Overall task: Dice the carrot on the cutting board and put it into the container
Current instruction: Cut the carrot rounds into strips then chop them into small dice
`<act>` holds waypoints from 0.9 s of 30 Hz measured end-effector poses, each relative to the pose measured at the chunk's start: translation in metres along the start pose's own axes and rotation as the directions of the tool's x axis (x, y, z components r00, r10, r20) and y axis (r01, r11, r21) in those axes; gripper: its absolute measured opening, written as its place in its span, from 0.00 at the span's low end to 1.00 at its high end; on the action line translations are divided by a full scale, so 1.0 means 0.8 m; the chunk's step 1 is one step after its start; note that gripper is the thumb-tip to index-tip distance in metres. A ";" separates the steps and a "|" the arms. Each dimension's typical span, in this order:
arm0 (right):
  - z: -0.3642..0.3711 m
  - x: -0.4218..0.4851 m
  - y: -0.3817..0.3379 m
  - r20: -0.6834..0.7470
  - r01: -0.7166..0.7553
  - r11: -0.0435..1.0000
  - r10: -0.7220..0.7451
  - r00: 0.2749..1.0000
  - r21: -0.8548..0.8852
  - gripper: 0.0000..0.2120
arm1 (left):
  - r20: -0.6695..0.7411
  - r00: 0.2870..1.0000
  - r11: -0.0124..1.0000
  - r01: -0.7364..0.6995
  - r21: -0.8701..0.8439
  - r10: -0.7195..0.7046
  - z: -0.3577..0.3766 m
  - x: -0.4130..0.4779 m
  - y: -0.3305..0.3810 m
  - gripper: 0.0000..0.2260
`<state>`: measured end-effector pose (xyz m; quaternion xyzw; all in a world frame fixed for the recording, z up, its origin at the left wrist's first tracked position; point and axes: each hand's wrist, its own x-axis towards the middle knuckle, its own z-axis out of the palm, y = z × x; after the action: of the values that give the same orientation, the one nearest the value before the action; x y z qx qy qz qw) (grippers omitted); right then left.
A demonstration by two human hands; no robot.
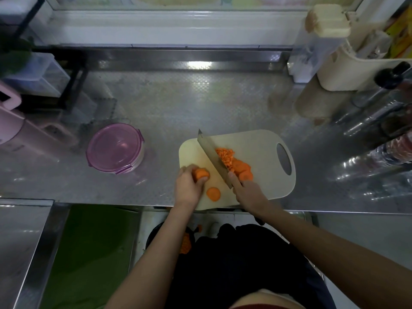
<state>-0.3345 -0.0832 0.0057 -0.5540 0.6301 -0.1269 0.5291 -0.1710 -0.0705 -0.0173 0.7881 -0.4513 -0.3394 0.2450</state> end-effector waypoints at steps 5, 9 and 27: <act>-0.001 0.000 0.003 0.001 -0.007 0.999 0.007 1.000 0.047 0.20 | -0.093 0.993 0.992 -0.060 0.110 0.070 -0.005 -0.008 0.008 0.20; -0.003 0.003 0.007 -0.015 0.013 0.999 -0.013 1.000 0.033 0.17 | -0.030 0.935 0.902 -0.333 0.275 0.354 -0.003 -0.027 0.010 0.14; -0.004 -0.001 0.004 -0.023 0.070 0.986 -0.067 0.997 0.152 0.13 | -0.017 0.994 0.992 -0.113 -0.050 0.113 -0.021 -0.016 0.024 0.04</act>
<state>-0.3392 -0.0823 0.0049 -0.5321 0.6037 -0.1981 0.5596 -0.1733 -0.0667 0.0106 0.7573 -0.4847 -0.3306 0.2868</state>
